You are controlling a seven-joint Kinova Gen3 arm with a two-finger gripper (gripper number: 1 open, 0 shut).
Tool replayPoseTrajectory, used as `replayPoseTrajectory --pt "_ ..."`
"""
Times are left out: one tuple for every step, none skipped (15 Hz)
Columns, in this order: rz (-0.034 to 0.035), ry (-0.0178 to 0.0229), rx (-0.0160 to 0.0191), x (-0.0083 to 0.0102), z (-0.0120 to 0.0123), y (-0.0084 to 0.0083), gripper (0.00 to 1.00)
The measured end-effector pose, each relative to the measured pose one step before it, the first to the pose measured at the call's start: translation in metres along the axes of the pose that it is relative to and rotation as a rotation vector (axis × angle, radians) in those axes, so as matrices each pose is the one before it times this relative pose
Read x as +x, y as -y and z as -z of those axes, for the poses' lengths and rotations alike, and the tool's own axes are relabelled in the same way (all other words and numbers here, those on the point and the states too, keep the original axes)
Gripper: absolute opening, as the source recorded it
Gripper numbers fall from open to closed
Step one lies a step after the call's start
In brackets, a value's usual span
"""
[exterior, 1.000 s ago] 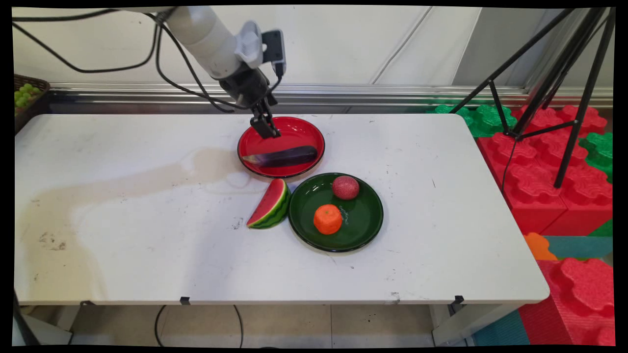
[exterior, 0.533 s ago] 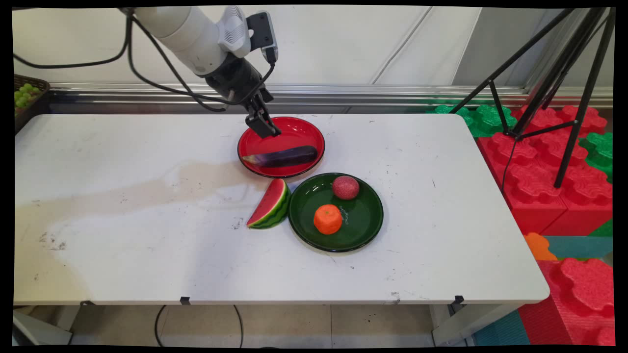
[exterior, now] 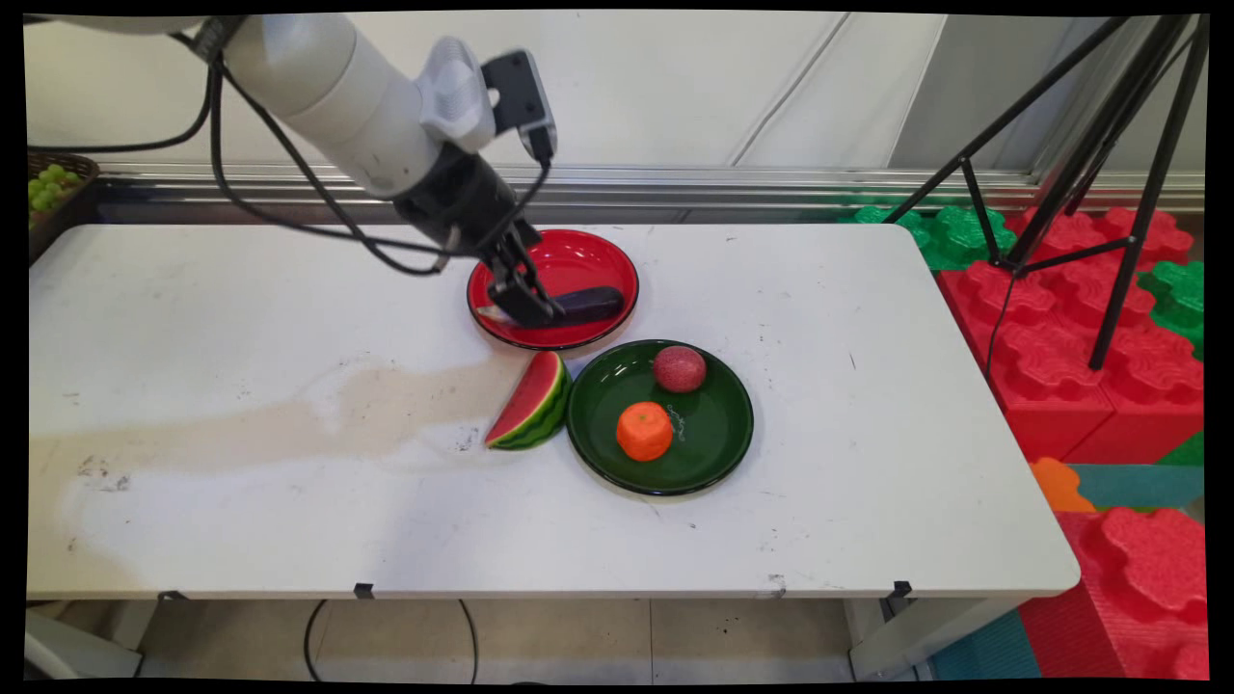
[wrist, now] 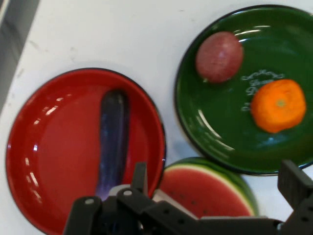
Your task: Pick up the mandarin from the green plate
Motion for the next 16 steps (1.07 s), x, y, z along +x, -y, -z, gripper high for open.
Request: replayPoseTrajectory --pt "0.01087 0.00367 -0.00723 0.00171 -0.00017 -0.00815 1.0" --pt "0.01232 0.00417 -0.00787 0.0019 -0.00057 -0.0088 1.0" --pt "0.0121 0.00388 -0.00701 0.00275 -0.00171 -0.00794 1.0" --pt "0.01066 0.003 -0.00481 0.00227 -0.00171 -0.00606 1.0" --pt "0.00727 0.00313 -0.00309 0.00114 -0.00155 -0.00374 1.0" --pt "0.00983 0.00325 -0.00423 0.00238 -0.00283 -0.0051 1.0" --pt "0.01214 0.00517 -0.00585 0.00291 -0.00474 -0.00519 1.0" --pt "0.01504 0.0075 -0.00537 0.00279 -0.00625 -0.00501 1.0" --pt "0.00832 0.00419 -0.00226 0.00184 -0.00412 -0.00245 1.0" --pt "0.01098 0.00754 -0.00398 0.00236 -0.00654 -0.00272 1.0" --pt "0.00994 0.00817 -0.00282 0.00187 -0.00691 -0.00153 1.0" --pt "0.00709 0.00759 -0.00259 0.00169 -0.00665 -0.00069 1.0" --pt "0.0084 0.00547 -0.00039 -0.00036 -0.00279 -0.0062 1.0" --pt "0.0072 0.00692 -0.0029 0.00169 -0.00675 -0.00022 1.0" --pt "0.00482 0.00505 -0.00221 0.00099 -0.00472 0.00029 1.0" --pt "0.00754 0.00701 -0.00326 0.00122 -0.00716 0.00078 1.0"
